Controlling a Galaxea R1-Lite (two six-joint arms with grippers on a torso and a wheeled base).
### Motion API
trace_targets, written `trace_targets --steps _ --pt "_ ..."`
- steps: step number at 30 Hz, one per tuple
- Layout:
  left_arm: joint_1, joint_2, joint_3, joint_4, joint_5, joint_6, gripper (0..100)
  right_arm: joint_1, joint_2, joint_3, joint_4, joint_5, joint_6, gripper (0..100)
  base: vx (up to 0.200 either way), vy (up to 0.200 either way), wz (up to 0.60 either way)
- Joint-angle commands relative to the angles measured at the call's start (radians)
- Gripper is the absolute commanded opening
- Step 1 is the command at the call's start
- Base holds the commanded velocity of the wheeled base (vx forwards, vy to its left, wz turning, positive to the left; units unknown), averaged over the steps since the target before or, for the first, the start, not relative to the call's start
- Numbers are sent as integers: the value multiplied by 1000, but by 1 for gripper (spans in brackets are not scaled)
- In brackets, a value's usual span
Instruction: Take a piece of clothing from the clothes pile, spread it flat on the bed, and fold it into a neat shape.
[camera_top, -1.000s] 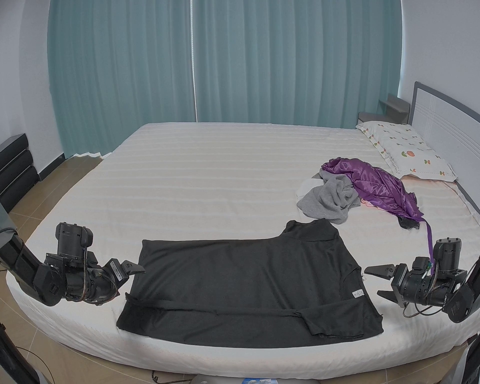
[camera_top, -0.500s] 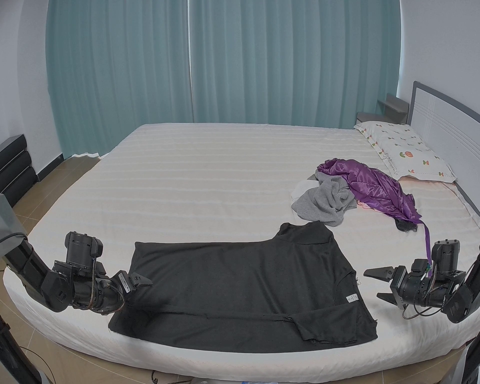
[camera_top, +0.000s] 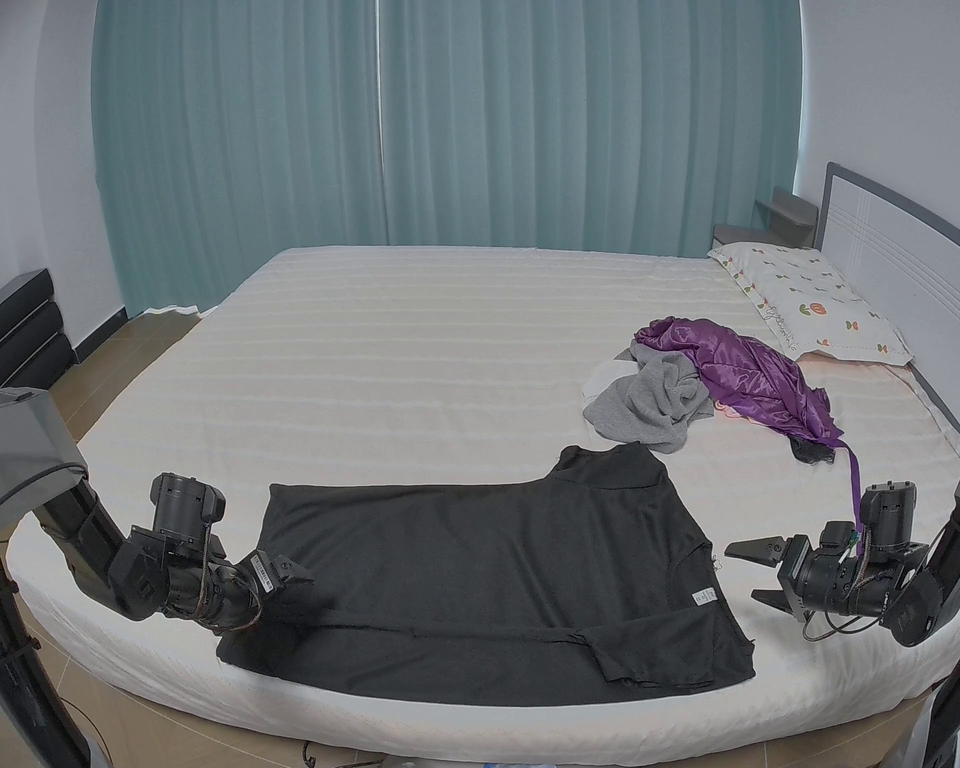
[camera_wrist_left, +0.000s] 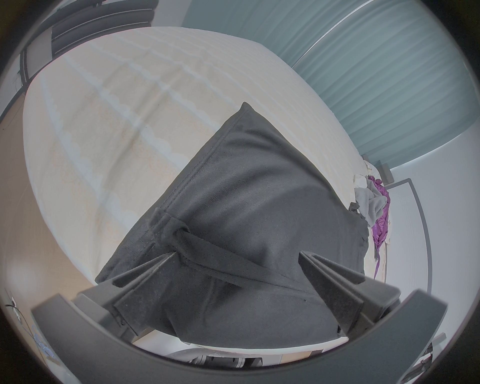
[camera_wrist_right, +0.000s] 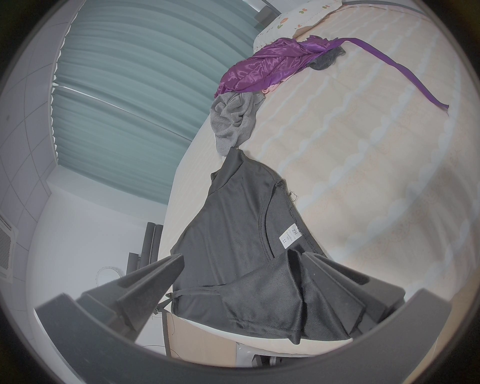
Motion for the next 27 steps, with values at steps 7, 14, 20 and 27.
trace_targets --steps 7,14,20,27 --pt "7 65 -23 -6 4 -7 100 2 8 1 1 1 0 100 0 0 0" --pt "13 71 -36 -6 4 -7 100 12 22 1 0 1 -1 100 0 0 0" --pt "16 77 -43 -6 4 -8 100 16 22 1 0 -1 -1 100 0 0 0" --pt "17 85 -49 -8 4 -8 100 16 28 1 0 -1 -1 100 0 0 0"
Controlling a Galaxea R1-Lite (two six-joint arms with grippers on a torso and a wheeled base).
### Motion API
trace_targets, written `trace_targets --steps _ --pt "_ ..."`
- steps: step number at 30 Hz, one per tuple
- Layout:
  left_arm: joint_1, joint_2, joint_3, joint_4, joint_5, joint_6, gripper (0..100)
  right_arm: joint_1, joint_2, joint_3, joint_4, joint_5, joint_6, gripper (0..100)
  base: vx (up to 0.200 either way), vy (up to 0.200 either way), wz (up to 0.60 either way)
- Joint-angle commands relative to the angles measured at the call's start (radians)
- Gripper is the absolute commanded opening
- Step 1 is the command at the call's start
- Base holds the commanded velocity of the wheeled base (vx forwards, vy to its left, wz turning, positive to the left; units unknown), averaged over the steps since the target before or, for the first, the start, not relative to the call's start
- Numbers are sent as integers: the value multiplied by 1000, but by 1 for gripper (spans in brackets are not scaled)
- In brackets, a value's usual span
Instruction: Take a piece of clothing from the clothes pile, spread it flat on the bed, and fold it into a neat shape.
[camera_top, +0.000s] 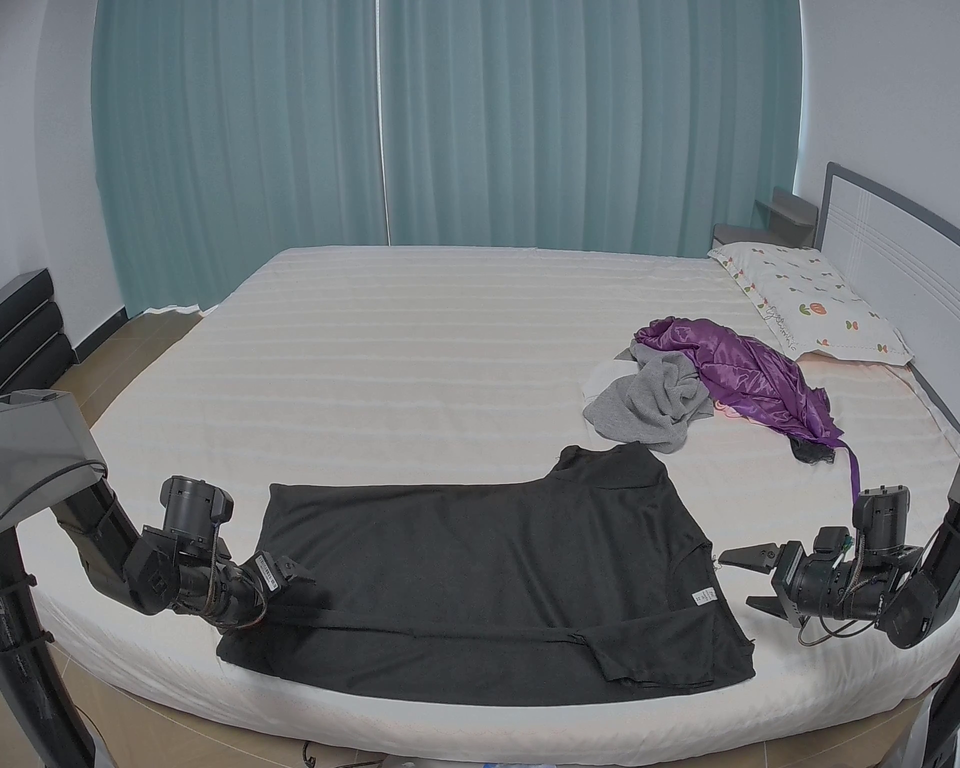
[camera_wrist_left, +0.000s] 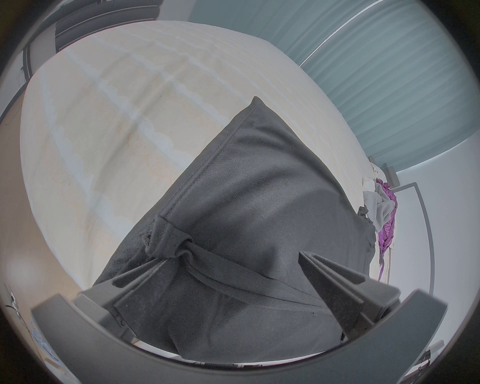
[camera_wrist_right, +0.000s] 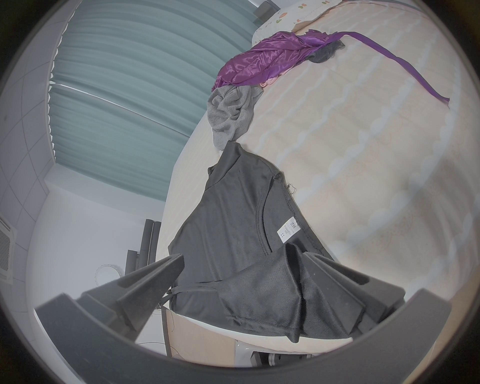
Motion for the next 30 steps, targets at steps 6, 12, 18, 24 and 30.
trace_targets --steps 6,12,18,24,30 --pt "2 10 -14 0 -1 -4 100 2 4 0 0 0 0 100 0 0 0" --pt "9 30 -29 0 0 -5 100 2 5 0 0 0 0 100 0 0 0" --pt "15 37 -41 0 0 -7 100 2 17 -1 0 -1 -2 100 0 0 0" --pt "21 53 -86 0 2 -63 100 2 16 -1 -2 0 -2 100 0 0 0" --pt "30 66 -113 -1 9 -85 100 2 17 -1 0 0 -2 100 0 0 0"
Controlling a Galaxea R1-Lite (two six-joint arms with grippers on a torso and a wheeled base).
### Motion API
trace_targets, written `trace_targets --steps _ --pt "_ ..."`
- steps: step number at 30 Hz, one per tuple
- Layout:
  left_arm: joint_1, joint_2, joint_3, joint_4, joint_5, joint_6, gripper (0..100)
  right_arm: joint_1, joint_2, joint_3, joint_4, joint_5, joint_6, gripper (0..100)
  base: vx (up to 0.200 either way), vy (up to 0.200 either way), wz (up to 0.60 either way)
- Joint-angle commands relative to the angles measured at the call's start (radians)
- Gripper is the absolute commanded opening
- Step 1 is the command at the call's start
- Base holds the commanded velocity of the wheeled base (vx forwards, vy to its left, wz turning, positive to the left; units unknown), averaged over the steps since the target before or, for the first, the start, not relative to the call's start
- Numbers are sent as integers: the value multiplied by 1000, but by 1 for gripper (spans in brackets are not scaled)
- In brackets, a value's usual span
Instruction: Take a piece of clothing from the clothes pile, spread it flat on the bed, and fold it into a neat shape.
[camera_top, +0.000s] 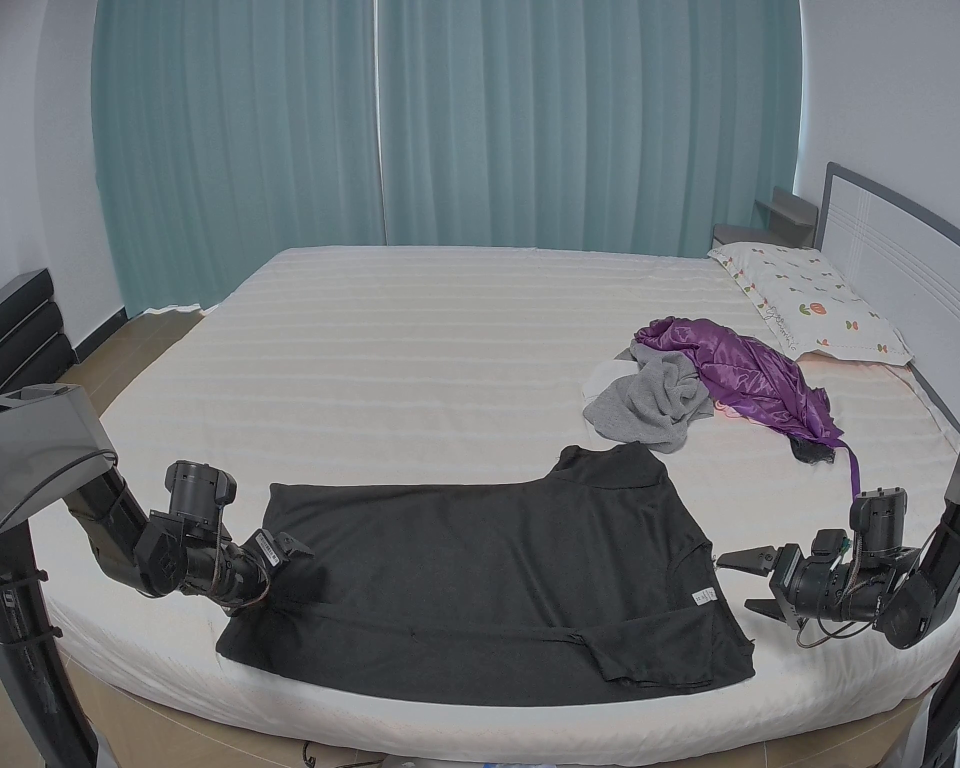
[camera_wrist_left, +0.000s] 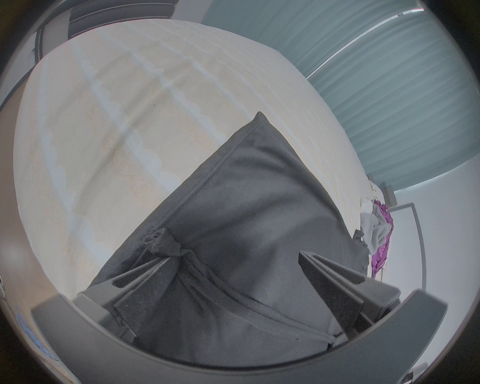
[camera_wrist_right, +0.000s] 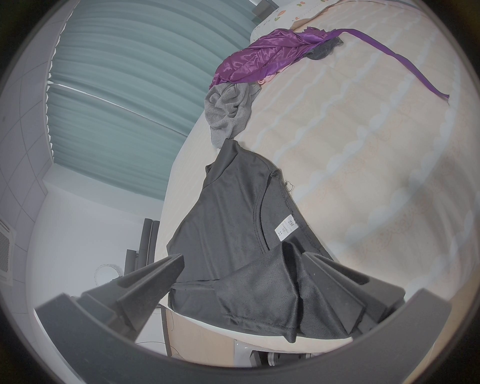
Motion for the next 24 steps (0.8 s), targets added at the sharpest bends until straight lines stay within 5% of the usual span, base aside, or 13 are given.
trace_targets --steps 1,10,17,24 --pt "10 16 -25 -2 6 -22 100 0 2 0 0 1 0 100 0 0 0" --pt "33 33 -61 -8 12 -77 100 0 3 0 0 1 2 100 0 0 0" --pt "48 25 -44 -143 32 -169 100 -1 10 -2 -1 -1 2 100 0 0 0" --pt "56 -70 21 -143 16 -143 100 -3 6 0 -12 -6 3 100 0 0 0"
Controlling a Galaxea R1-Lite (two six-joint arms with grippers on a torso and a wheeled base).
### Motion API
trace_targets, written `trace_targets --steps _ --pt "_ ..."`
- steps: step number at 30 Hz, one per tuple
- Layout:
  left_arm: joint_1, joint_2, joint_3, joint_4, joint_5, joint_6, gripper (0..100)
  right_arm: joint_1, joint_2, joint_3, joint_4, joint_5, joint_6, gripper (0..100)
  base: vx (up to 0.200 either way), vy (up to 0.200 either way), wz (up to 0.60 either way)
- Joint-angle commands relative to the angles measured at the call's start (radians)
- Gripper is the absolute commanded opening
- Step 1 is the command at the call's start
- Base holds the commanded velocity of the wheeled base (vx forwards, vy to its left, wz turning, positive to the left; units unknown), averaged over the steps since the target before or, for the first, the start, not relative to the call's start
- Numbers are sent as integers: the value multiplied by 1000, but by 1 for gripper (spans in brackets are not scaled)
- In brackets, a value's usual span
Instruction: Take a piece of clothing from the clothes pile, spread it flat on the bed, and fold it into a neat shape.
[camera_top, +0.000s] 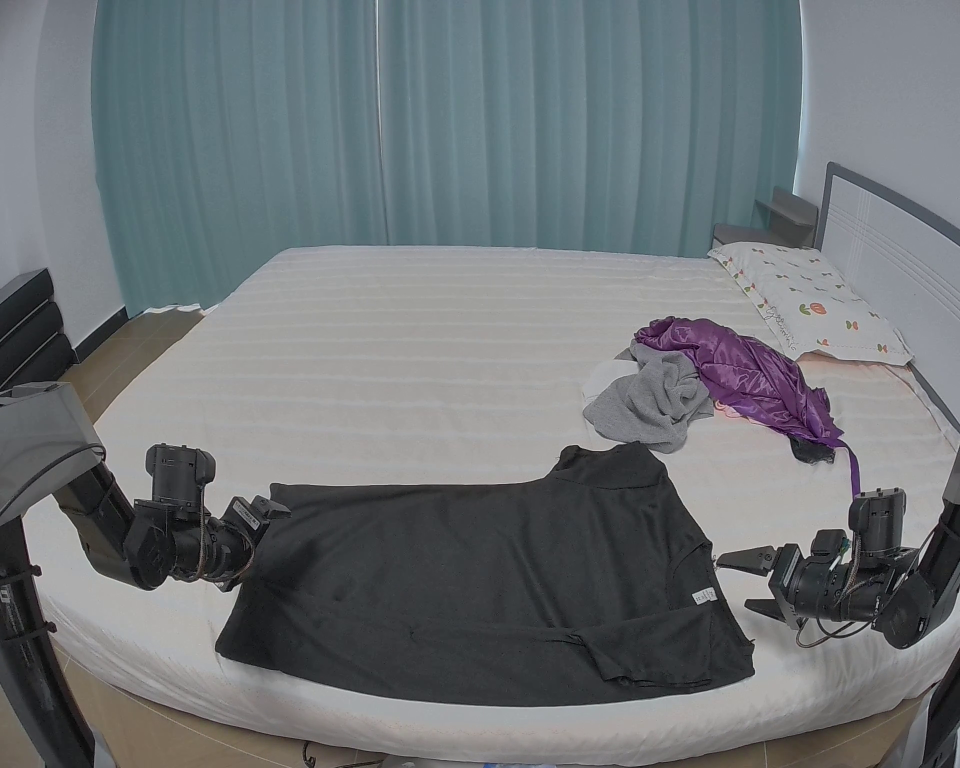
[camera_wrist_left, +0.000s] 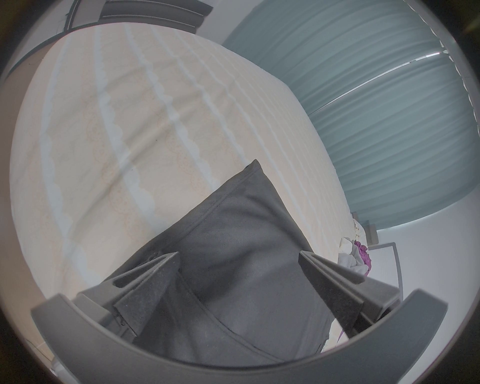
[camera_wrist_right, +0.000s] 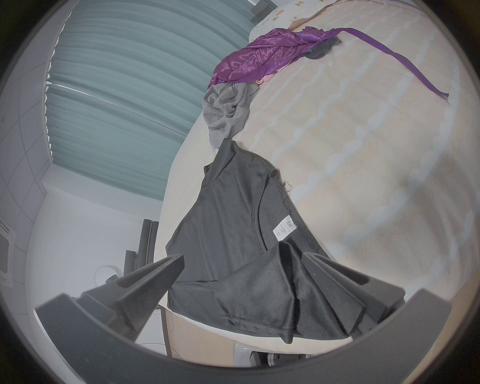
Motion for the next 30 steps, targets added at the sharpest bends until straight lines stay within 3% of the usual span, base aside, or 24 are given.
trace_targets --steps 1,5,11,23,24,30 --pt "20 -82 51 3 -6 81 100 -3 0 3 -24 -1 5 100 0 0 0" --pt "68 -75 77 5 -43 272 100 -9 7 10 -47 -1 8 100 0 0 0" --pt "77 -19 102 3 -95 426 100 -9 8 12 -46 -1 6 100 0 0 0" --pt "63 59 82 -4 -94 436 100 -8 28 10 -47 -3 1 100 0 0 0" --pt "62 57 82 -6 -94 434 0 -8 30 10 -47 -3 0 100 0 0 0" --pt "68 5 118 5 -82 433 0 -8 39 10 -47 -4 0 100 0 0 0"
